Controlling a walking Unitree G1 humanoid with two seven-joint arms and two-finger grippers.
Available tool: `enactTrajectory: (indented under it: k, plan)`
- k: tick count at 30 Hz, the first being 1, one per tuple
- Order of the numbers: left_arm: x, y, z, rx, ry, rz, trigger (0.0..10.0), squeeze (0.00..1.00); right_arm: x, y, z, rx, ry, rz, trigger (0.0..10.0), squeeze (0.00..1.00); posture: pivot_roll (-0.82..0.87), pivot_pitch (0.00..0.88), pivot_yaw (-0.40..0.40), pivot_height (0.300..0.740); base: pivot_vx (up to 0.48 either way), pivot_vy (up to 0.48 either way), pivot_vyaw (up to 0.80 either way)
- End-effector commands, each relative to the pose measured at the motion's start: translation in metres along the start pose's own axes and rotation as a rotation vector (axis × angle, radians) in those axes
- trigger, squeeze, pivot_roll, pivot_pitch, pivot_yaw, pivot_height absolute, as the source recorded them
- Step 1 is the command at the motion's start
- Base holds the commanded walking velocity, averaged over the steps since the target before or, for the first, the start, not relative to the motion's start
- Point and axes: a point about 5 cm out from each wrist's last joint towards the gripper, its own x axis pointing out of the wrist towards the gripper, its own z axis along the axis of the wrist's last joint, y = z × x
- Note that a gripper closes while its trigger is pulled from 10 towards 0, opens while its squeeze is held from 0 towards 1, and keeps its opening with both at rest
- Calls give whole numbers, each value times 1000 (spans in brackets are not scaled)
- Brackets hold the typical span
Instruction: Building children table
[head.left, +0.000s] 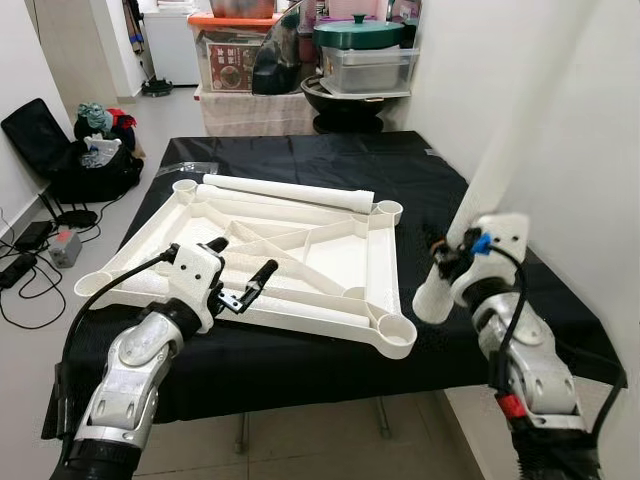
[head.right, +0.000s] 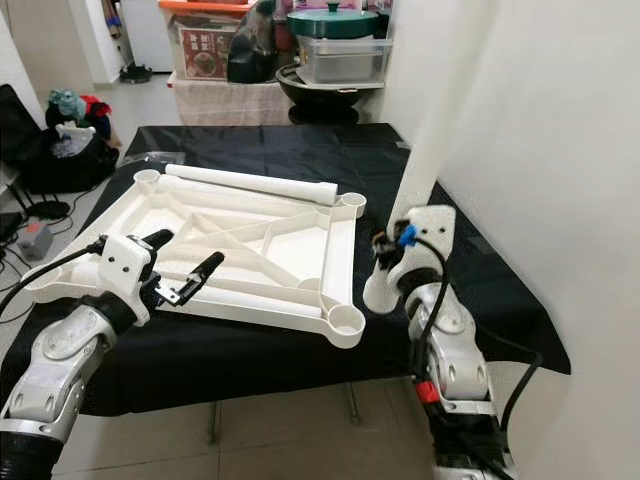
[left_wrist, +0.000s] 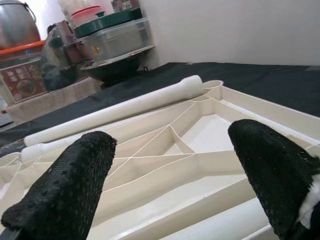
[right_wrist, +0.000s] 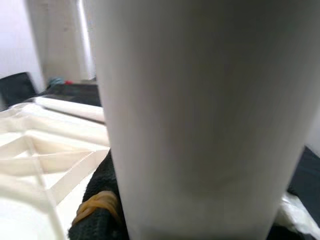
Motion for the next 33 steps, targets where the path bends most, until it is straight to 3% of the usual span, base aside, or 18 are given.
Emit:
enactTrajectory:
  k: [1,10,17,33]
  plan:
    - [-1,-1,-7,-11,33,16,10000,0,0,1,0,-22,-16,28,10000,0,32,0,-54,740,0,0,0]
    - [1,-3,-5,-32,16,35,10000,0,2,7,-1,-3,-27,34,10000,0,37,0,-54,740,0,0,0]
    - [4,2,-1,-75,-19,127,10000,0,8,10,23,33,-131,-11,10000,0,35,0,-55,740,0,0,0]
    - [6,-5,3,-96,-45,129,10000,0,11,18,42,160,-211,-10,10000,0,37,0,-60,740,340,0,0]
